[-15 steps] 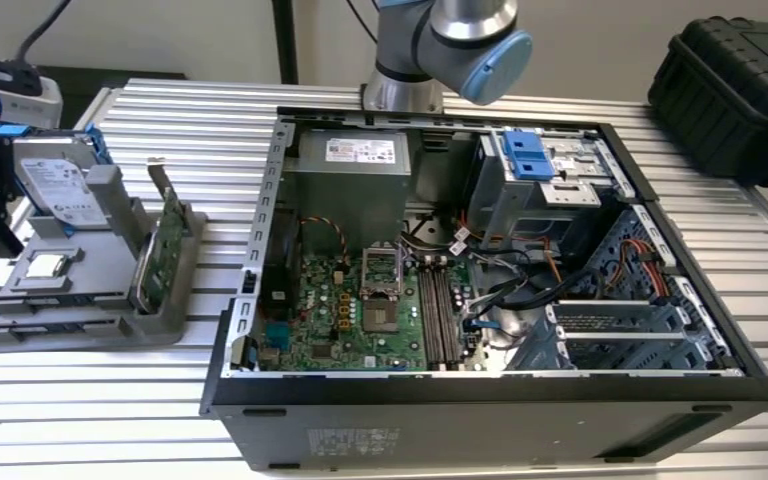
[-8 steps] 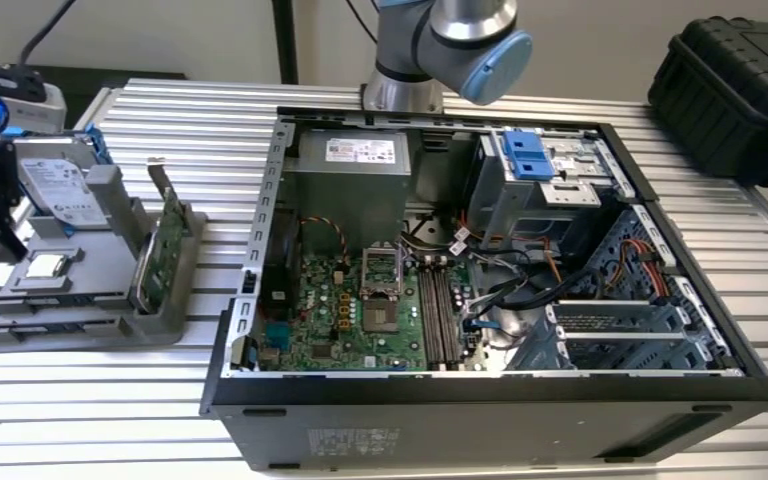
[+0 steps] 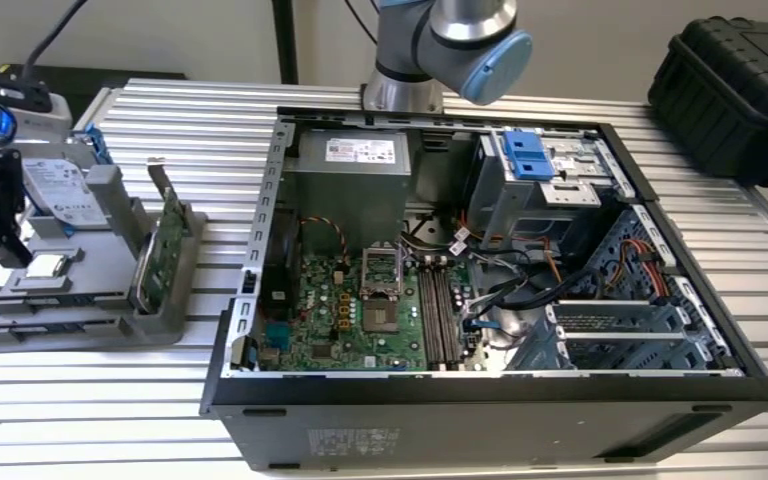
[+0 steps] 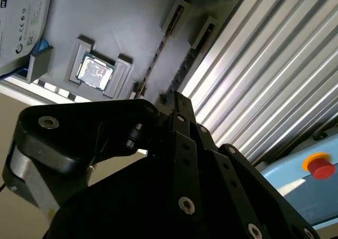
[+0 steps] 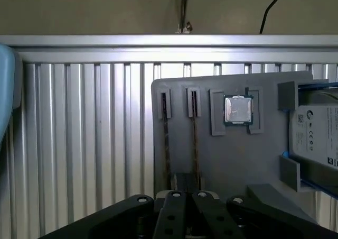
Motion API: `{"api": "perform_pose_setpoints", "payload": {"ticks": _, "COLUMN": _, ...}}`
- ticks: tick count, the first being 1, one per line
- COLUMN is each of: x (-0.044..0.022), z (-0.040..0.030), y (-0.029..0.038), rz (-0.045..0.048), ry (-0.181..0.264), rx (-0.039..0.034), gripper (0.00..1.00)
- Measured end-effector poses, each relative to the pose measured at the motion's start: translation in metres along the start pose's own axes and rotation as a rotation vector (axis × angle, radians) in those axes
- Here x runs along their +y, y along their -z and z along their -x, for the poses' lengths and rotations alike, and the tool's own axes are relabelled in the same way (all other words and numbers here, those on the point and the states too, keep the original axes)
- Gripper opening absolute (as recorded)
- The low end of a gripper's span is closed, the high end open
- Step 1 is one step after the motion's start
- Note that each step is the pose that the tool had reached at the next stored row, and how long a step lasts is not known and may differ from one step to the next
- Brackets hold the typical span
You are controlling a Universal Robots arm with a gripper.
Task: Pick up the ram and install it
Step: 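Pick up the ram and move it above insertion slot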
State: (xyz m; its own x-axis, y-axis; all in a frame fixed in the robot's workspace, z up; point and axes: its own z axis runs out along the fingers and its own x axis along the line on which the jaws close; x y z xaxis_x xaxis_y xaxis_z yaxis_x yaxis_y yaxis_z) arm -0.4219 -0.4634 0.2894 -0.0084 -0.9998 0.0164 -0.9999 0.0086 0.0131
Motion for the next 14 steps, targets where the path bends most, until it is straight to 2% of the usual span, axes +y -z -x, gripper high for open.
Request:
{"api": "perform_pose_setpoints", "payload": {"ticks": 6, "x": -0.0001, "z": 0.0001, "y": -0.0055, "rz": -0.0003, "ry": 0.000, "rx": 0.0000, "gripper": 0.00}}
{"api": "perform_pose_setpoints", "payload": {"ticks": 14, "x": -0.0001, "z": 0.0001, "y": -0.0056, "rz": -0.0003, "ry": 0.000, "rx": 0.0000, "gripper": 0.00}}
